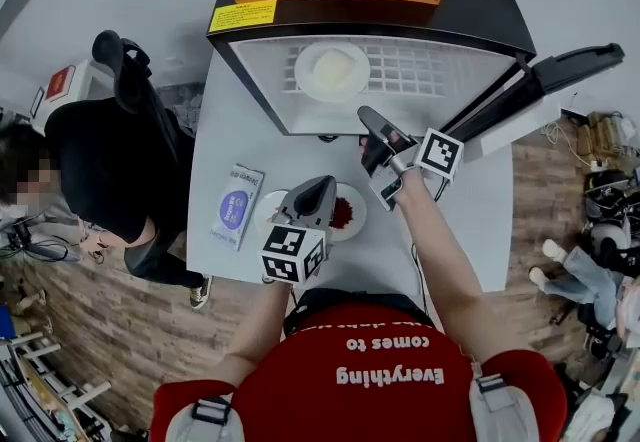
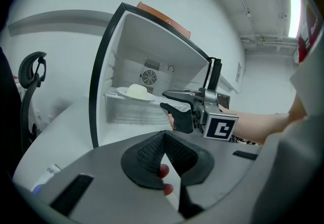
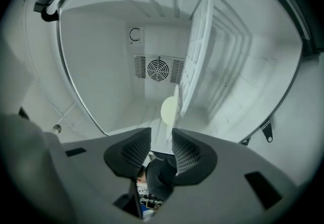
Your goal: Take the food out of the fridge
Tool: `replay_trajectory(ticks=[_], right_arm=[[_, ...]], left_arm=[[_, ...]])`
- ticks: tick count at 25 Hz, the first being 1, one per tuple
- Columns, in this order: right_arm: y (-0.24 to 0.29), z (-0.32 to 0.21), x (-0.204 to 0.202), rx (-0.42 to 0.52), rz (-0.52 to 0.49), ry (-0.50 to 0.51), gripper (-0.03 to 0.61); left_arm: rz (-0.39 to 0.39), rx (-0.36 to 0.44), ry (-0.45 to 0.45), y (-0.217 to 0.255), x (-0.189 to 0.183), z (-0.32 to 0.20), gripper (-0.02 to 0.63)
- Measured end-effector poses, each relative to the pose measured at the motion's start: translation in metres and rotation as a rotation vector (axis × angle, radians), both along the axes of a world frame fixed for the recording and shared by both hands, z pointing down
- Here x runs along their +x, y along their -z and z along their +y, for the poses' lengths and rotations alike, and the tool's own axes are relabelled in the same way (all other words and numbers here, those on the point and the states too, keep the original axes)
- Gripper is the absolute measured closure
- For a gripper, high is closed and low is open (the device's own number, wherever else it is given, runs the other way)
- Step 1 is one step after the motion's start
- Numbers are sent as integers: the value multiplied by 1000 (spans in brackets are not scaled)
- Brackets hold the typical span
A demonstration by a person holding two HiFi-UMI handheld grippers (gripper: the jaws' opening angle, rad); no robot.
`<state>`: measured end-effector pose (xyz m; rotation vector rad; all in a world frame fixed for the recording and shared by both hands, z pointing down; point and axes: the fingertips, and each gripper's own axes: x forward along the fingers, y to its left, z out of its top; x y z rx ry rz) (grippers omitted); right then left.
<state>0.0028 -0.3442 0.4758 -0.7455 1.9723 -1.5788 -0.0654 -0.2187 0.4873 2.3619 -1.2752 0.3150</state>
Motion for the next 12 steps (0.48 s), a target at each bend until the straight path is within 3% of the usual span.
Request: replay_trajectory(ticks=[4, 12], right_arm=[[-13, -19, -9, -57, 33, -8, 453], [-18, -47, -27, -91, 6, -13, 442]], left_arm=[[3, 10, 16, -1, -7, -6, 607], [21, -1, 68, -9, -24, -11, 607]])
